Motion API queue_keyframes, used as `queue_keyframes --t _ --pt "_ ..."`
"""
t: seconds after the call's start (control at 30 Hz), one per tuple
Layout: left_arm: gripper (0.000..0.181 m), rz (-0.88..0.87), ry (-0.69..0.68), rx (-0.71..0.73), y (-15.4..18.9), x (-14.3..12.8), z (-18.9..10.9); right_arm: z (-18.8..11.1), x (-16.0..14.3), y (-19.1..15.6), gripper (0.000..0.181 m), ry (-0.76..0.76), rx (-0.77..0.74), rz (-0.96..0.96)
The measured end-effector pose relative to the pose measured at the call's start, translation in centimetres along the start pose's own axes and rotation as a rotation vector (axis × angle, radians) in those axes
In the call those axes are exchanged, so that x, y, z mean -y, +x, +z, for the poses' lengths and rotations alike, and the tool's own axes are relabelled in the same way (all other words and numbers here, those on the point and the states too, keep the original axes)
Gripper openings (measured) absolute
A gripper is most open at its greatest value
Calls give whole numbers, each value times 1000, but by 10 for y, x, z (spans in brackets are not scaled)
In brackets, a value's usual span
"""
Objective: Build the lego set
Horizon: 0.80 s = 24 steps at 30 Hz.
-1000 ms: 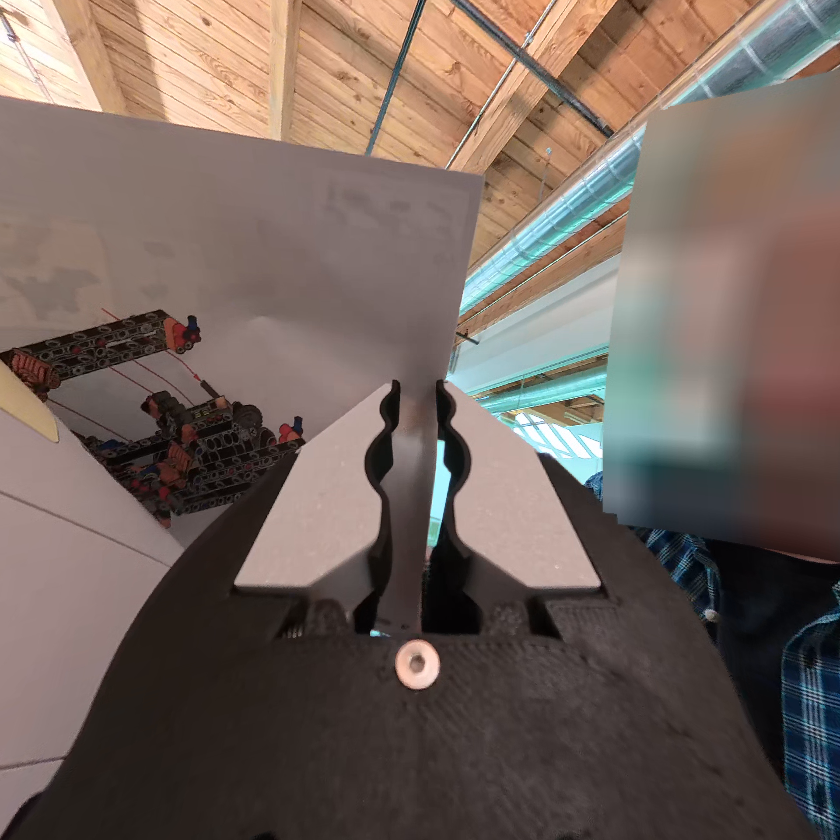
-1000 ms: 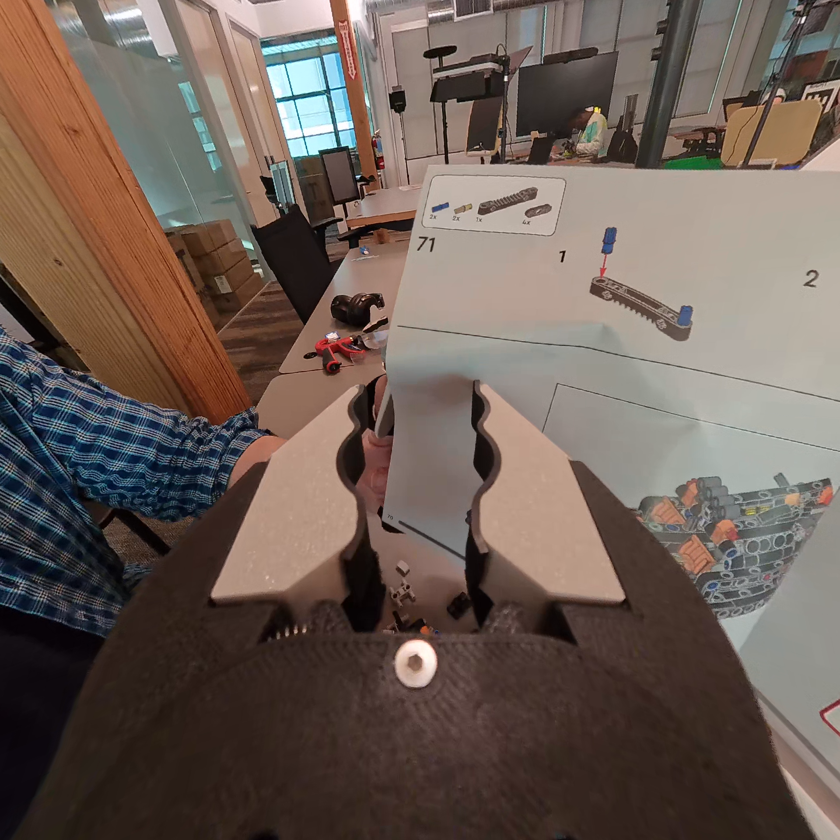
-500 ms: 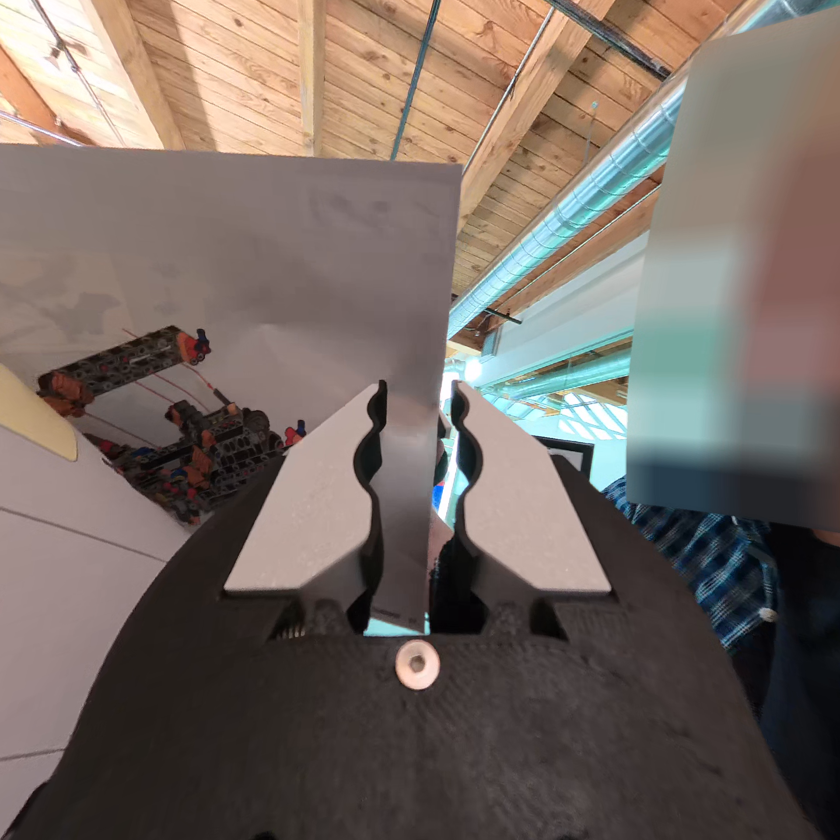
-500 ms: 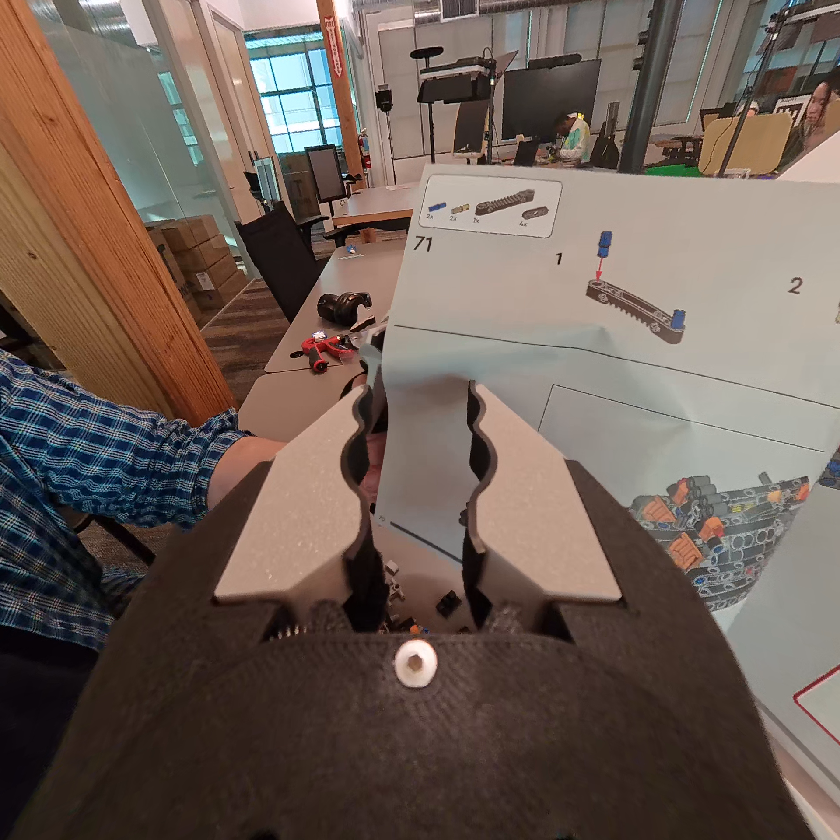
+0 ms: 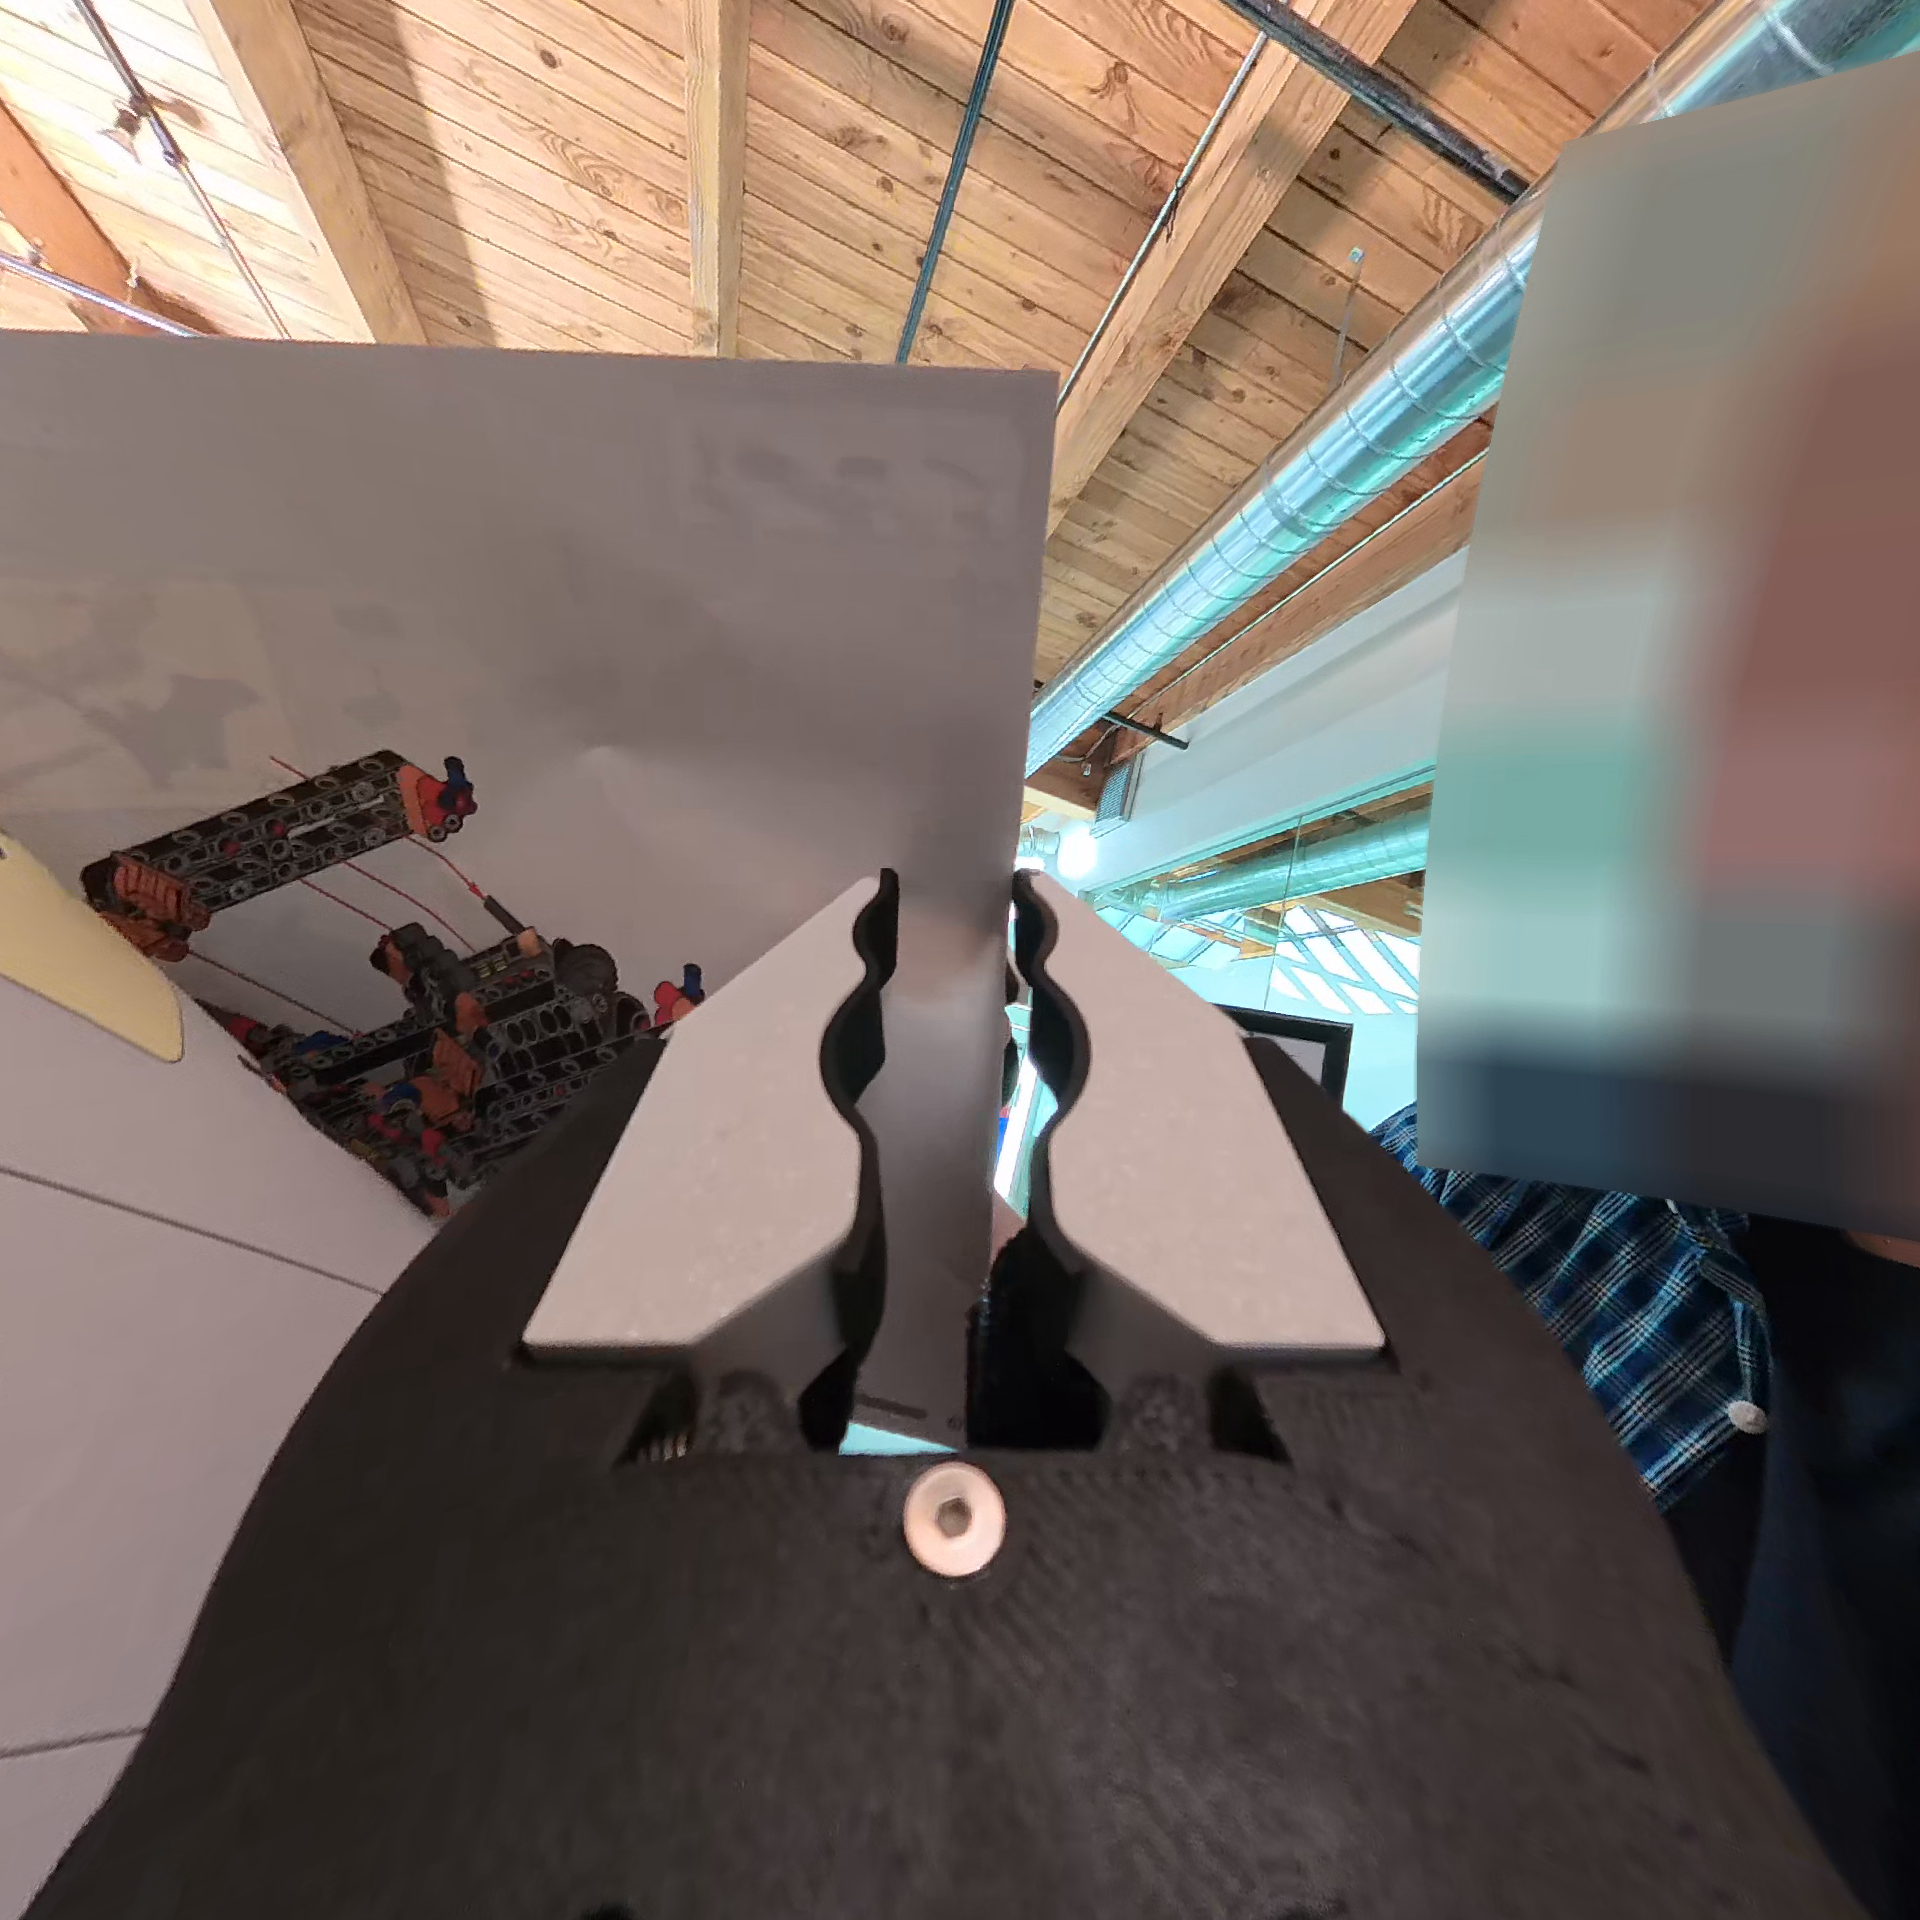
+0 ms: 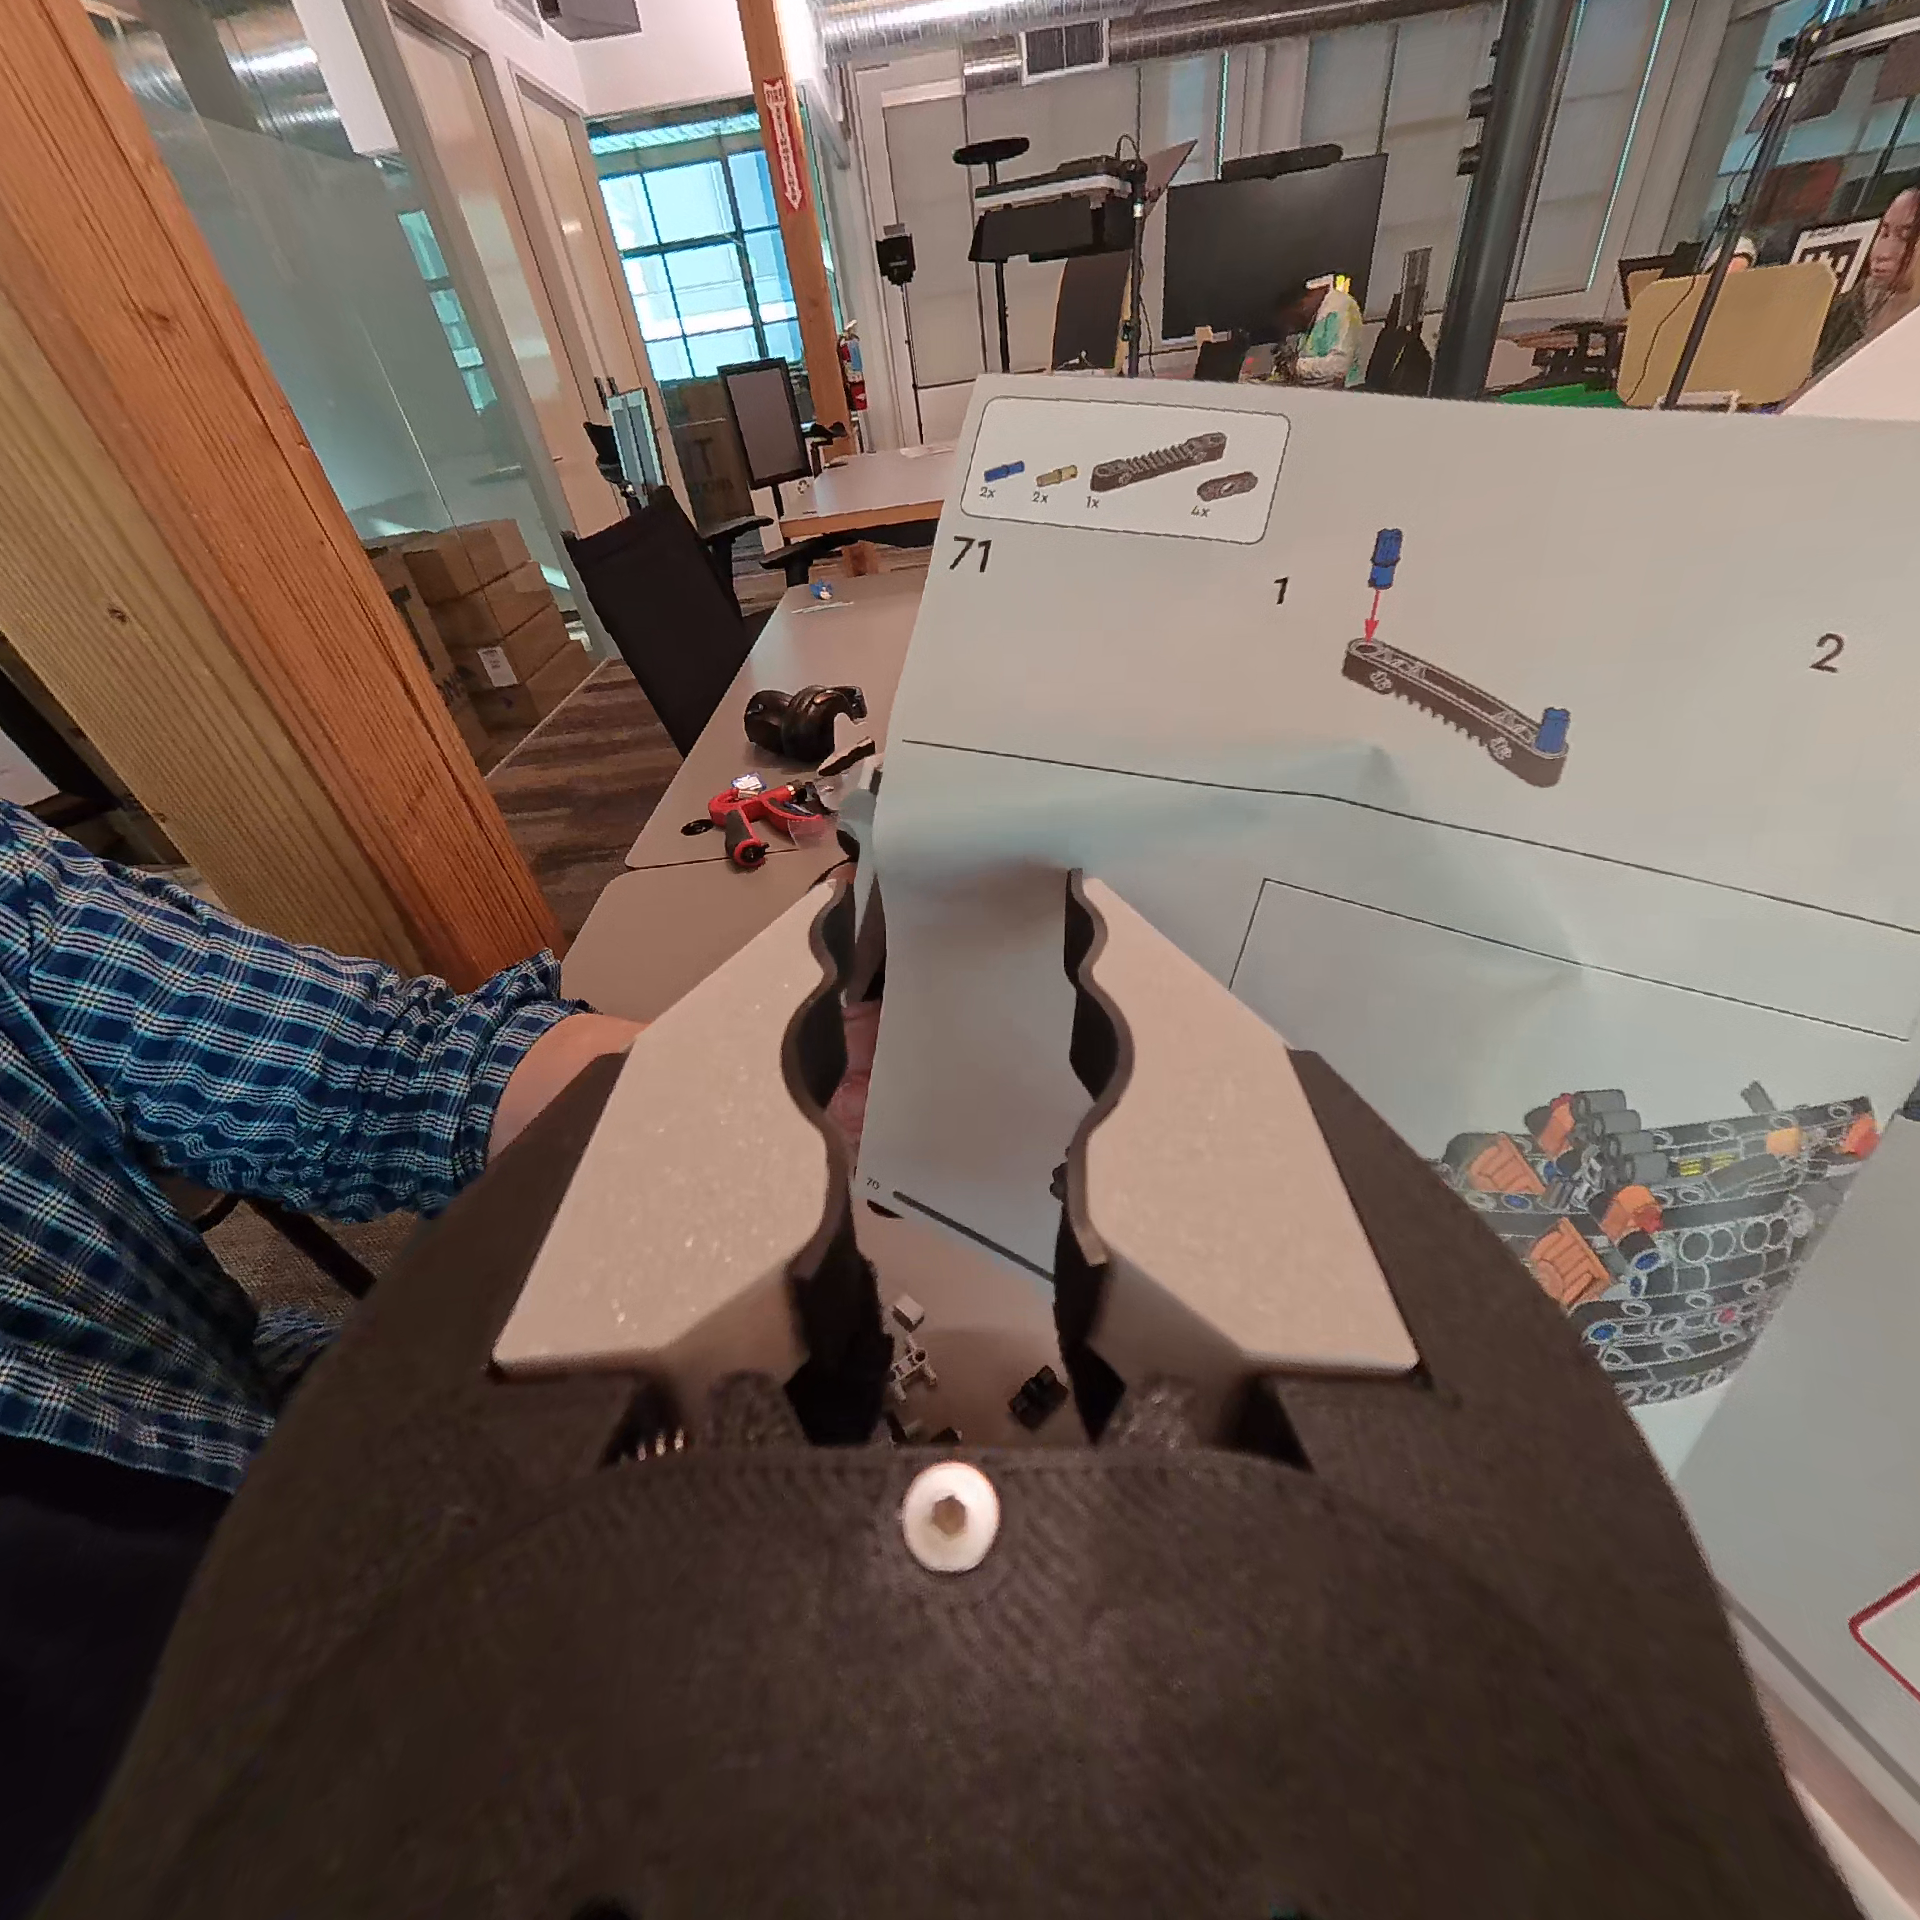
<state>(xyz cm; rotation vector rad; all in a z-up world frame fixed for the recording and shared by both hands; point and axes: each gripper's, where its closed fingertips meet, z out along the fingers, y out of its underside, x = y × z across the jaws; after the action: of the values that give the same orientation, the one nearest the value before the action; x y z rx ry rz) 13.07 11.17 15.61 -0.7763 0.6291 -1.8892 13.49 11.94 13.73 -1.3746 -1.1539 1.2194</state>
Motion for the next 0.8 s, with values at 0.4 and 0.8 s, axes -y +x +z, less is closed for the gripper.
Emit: queue_keyframes --t 0.4,0.8 --pt "18 -45 29 -38 -2 1 7 -4 2 2 38 26 17 19" --pt "18 -102 72 -67 -11 2 16 -7 4 5 37 62 42 51"
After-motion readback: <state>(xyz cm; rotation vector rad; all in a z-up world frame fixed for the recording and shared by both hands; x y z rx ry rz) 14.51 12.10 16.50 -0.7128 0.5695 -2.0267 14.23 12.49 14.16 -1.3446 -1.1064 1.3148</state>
